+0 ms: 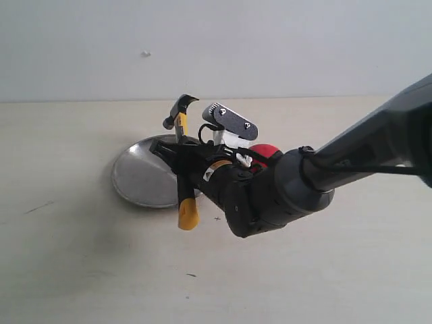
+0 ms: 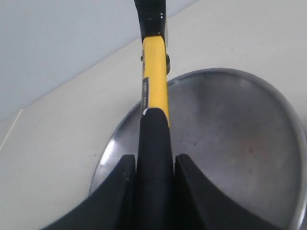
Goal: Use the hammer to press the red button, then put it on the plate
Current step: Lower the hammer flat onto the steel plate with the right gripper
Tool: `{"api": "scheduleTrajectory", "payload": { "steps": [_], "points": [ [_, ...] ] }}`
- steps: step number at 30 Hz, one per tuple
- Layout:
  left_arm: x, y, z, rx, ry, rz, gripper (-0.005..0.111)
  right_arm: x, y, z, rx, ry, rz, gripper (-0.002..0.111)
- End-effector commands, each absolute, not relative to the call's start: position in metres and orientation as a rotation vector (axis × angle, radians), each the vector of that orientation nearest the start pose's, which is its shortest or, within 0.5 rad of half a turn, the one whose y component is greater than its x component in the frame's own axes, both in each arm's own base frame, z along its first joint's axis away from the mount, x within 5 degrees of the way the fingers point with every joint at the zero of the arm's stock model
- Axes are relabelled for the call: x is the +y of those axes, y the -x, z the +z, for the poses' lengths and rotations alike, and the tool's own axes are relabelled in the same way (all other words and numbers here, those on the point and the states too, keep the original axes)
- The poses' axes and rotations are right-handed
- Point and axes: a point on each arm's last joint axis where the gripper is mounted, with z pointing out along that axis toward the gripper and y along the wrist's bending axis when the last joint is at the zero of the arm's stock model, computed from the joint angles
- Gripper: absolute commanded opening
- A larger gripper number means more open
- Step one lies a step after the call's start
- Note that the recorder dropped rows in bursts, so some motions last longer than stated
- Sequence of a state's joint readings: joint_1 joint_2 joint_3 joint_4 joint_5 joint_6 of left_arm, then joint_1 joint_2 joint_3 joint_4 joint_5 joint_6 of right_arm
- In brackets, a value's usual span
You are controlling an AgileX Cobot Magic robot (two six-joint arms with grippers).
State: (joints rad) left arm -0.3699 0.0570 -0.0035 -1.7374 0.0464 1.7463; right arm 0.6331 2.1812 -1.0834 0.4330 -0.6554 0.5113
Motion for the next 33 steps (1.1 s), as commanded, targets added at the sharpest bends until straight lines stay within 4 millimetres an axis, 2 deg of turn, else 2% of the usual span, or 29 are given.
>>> {"api": "scheduleTrajectory", "payload": {
  "steps": [1, 9, 17, 23, 33],
  "points": [
    [-0.026, -0.055, 0.211, 1.505, -0.321, -0.326, 0.000, 0.236, -0.365, 0.101, 1.869, -0.416, 0.766, 0.000],
    [-0.026, -0.055, 0.211, 1.505, -0.321, -0.326, 0.000, 0.244, -0.371, 0.091, 1.909, -0.393, 0.766, 0.000],
    [-0.026, -0.055, 0.211, 1.505, -0.321, -0.326, 0.000, 0.250, -0.380, 0.091, 1.924, -0.411, 0.768, 0.000],
    [-0.026, -0.055, 0.211, 1.505, -0.321, -0.326, 0.000, 0.257, -0.385, 0.092, 2.030, -0.276, 0.666, 0.000],
    [-0.026, -0.055, 0.211, 1.505, -0.321, -0.326, 0.000, 0.253, -0.387, 0.087, 2.044, -0.351, 0.625, 0.000]
  ]
}}
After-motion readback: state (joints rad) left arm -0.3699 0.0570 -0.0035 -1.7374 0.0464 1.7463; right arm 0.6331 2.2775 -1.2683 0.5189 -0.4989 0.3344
